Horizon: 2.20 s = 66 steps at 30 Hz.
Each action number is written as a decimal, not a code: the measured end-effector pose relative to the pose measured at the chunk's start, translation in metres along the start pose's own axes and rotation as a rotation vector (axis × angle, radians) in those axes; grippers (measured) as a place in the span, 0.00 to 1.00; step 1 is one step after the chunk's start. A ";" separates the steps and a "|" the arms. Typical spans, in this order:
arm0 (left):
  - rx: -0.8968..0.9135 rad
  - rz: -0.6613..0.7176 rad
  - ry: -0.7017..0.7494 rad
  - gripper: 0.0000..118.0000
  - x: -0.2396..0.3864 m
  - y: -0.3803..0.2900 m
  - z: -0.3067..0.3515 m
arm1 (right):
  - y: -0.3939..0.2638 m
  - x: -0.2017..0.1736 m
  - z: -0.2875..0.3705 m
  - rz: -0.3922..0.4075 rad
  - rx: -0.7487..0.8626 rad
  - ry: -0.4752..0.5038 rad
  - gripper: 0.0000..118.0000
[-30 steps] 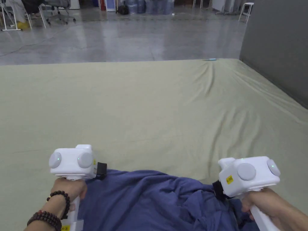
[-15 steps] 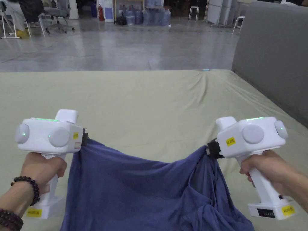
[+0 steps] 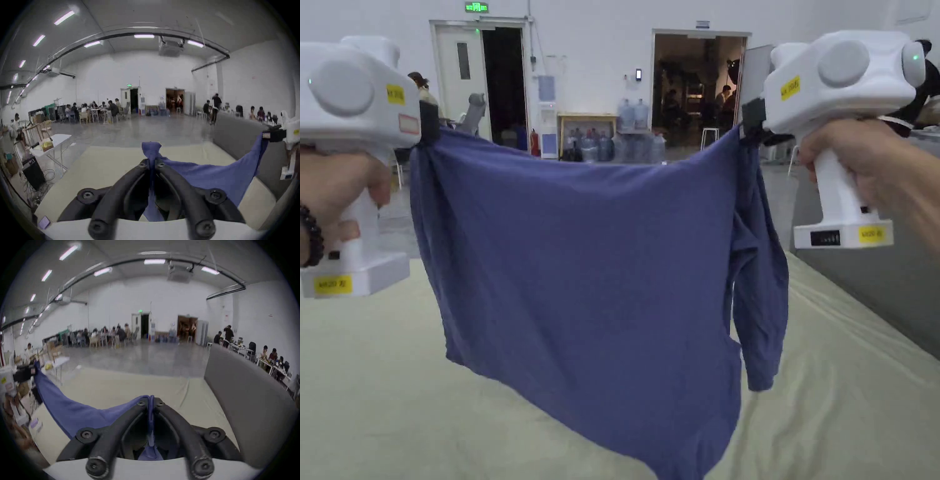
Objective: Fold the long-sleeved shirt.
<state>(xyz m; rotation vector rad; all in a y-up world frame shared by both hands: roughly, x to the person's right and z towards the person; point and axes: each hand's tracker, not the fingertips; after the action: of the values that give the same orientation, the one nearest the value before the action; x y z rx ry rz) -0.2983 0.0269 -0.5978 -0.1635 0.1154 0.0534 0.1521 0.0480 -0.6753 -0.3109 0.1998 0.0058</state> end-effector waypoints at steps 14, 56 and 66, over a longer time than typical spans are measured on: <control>0.119 0.082 0.043 0.00 0.009 0.081 -0.004 | 0.119 0.001 0.026 -0.084 0.246 -0.045 0.01; -0.737 -0.083 -0.056 0.00 -0.027 -0.451 0.190 | -0.538 0.005 0.159 0.041 -0.835 0.170 0.01; -0.695 -0.004 -0.118 0.95 -0.034 -0.423 0.208 | -0.488 0.008 0.180 0.031 -0.652 0.137 0.94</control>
<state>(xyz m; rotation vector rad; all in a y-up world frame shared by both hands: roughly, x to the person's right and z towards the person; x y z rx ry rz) -0.2824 -0.3566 -0.3226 -0.8532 -0.0257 0.0978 0.2125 -0.3617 -0.3609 -0.9602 0.3368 0.0816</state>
